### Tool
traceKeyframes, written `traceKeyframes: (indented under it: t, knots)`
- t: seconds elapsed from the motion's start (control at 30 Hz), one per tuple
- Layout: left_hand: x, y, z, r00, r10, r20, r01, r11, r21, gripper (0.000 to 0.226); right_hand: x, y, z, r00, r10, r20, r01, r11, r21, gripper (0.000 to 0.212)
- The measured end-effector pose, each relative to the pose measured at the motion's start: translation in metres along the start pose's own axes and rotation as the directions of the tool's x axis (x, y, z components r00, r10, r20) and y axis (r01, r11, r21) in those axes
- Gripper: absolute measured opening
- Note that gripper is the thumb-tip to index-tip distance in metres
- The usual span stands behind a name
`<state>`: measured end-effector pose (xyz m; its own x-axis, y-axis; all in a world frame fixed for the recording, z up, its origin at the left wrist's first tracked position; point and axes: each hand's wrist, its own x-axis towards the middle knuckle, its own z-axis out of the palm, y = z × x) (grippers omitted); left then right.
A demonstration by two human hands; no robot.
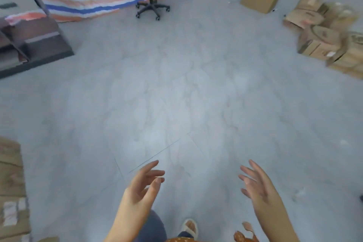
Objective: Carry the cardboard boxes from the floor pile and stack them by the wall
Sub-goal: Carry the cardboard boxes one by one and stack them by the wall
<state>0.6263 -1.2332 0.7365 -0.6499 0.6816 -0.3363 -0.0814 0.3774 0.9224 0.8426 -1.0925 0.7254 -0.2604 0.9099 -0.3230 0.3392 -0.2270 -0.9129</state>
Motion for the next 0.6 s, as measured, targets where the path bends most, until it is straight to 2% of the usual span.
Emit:
traceKeyframes:
  t: [0.3, 0.47, 0.6]
  knots:
    - [0.158, 0.062, 0.078, 0.979, 0.027, 0.202, -0.048, 0.994, 0.102, 0.035, 0.125, -0.024, -0.02, 0.977, 0.056, -0.206, -0.04, 0.996, 0.081, 0.042]
    - [0.276, 0.133, 0.122, 0.94, 0.094, 0.328, -0.14, 0.983, 0.119, 0.035, 0.222, -0.065, -0.024, 0.926, 0.066, -0.371, -0.006, 0.987, 0.161, 0.043]
    - [0.36, 0.18, 0.164, 0.902, 0.113, 0.418, -0.18, 0.976, 0.125, 0.036, 0.29, -0.094, -0.026, 0.89, 0.074, -0.449, 0.018, 0.98, 0.196, 0.043]
